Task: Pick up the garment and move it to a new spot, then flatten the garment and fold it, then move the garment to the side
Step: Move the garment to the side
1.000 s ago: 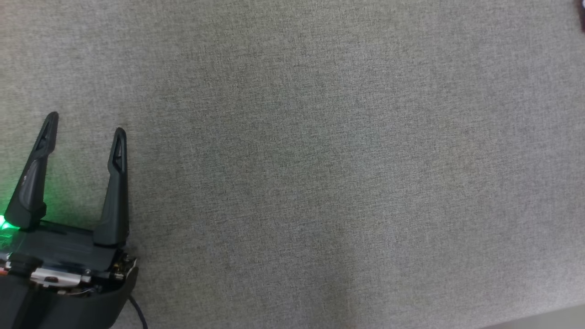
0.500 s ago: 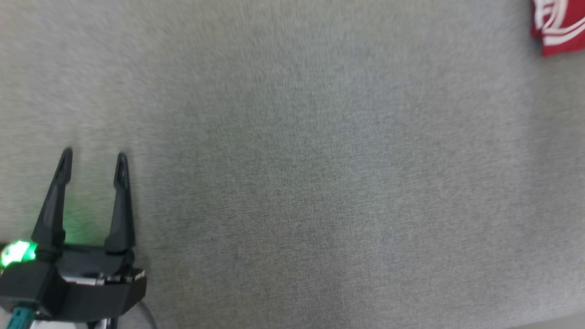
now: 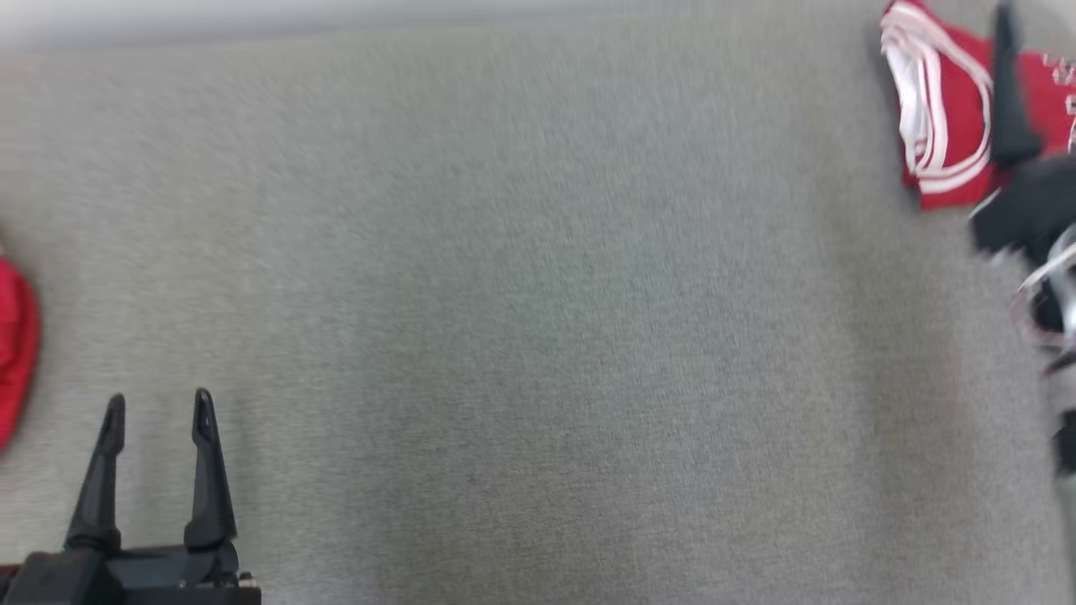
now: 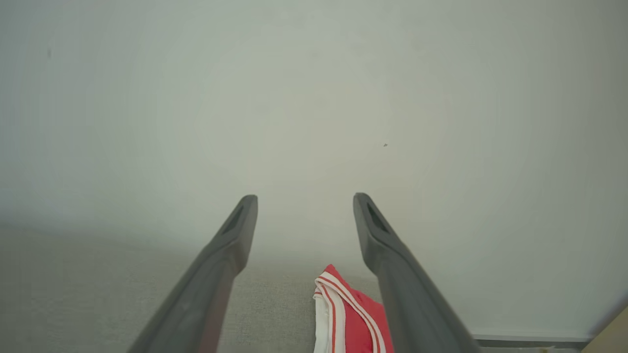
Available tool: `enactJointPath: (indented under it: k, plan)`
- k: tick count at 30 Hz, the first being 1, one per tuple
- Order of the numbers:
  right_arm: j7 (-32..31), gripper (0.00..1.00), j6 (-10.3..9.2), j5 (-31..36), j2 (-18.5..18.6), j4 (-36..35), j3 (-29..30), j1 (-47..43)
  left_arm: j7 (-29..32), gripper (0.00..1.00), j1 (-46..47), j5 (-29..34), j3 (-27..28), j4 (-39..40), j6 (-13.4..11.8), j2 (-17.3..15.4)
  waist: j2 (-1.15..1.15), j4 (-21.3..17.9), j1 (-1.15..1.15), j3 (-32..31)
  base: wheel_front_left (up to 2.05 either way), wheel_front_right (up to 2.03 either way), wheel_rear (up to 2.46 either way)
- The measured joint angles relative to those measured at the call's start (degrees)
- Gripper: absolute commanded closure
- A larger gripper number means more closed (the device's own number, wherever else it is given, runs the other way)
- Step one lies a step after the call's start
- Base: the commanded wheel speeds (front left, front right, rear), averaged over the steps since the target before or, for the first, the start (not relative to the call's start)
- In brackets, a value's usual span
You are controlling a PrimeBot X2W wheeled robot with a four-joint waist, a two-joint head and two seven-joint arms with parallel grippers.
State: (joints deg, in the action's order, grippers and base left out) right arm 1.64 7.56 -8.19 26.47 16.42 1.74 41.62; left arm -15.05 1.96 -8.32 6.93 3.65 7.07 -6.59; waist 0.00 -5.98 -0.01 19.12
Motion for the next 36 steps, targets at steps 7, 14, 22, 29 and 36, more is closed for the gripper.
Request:
enactJointPath:
  k: [7, 14, 22, 29, 36]
  plan:
    - [2.50, 0.00, 0.00, -0.14, -5.80, -1.44, -0.80, -10.65, 0.00, 0.00, -1.92, 0.35, 0.35, -2.21, 0.07, 1.13, 0.00, 2.08, 0.00, -5.66, 0.00, 0.00, 0.00]
    - [5.13, 0.00, 0.00, -0.37, -10.76, -2.01, -0.97, -19.39, -0.01, 0.00, -3.16, 0.76, 0.74, -4.04, 0.09, 1.68, 0.00, 3.71, 0.00, -9.84, 0.00, 0.00, 0.00]
    - [8.22, 0.00, 0.00, -0.96, -15.19, -3.94, -0.55, -27.81, 0.00, 0.00, -4.65, 0.82, 1.15, -5.60, 0.34, 2.21, -0.01, 4.52, 0.00, -13.13, 0.00, 0.00, 0.00]
    - [10.46, 0.00, 0.00, -1.04, -18.80, -5.94, 1.48, -34.46, -0.01, 0.00, -5.66, 0.84, 1.36, -7.08, 0.34, 2.55, -0.01, 4.33, 0.00, -14.99, 0.00, 0.00, 0.00]
    - [11.79, 0.00, 0.00, -0.94, -21.19, -6.44, 1.53, -39.31, -0.01, 0.00, -7.09, 1.41, 1.88, -7.77, 0.35, 2.70, 0.00, 3.87, 0.00, -16.68, 0.00, 0.00, 0.00]
